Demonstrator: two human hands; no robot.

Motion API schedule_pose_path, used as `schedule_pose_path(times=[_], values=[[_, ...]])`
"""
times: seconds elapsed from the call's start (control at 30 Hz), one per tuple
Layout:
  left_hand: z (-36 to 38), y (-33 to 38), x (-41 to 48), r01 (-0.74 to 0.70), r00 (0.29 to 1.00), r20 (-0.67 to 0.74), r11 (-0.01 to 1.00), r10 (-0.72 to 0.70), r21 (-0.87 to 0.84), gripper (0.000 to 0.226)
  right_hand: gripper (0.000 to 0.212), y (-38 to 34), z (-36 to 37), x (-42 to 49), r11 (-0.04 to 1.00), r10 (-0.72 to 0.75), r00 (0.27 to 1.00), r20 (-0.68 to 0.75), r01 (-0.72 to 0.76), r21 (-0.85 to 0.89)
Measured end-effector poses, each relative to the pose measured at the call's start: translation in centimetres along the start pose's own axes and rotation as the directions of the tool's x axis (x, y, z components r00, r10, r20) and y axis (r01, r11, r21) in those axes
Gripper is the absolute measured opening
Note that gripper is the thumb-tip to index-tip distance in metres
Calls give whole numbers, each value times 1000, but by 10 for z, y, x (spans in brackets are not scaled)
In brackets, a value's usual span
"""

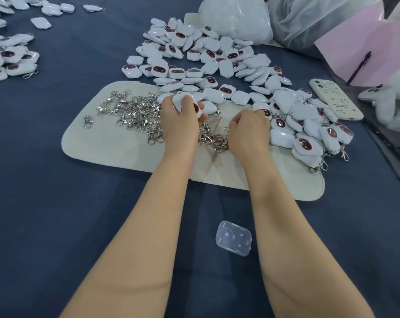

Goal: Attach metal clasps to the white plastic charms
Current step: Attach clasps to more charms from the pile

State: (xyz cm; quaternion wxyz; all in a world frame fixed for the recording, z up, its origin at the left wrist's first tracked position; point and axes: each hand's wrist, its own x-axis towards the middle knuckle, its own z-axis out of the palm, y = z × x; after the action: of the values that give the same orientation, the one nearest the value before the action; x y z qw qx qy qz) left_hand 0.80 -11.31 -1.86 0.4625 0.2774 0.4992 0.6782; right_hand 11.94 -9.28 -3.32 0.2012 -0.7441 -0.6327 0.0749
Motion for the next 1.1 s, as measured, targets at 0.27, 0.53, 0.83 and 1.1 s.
schedule_pose_path(times=[0.27,0.53,0.83,1.1], values=[[0,0,-1,14,1000,20,1000,-14,21,14,6,-7,-11,-1,741,37,988,-148,72,668],[2,0,-8,-25,988,157,975,-10,222,15,10,-6,-21,3,281,122,985,120,-150,948],[3,-1,-8,-149,962,270,908,42,392,11,6,-10,-23,-2,462,-23,996,83,-64,885],[2,-5,-6,-252,958,245,847,149,469,7,7,-13,-21,-4,646,-106,992,67,17,763]])
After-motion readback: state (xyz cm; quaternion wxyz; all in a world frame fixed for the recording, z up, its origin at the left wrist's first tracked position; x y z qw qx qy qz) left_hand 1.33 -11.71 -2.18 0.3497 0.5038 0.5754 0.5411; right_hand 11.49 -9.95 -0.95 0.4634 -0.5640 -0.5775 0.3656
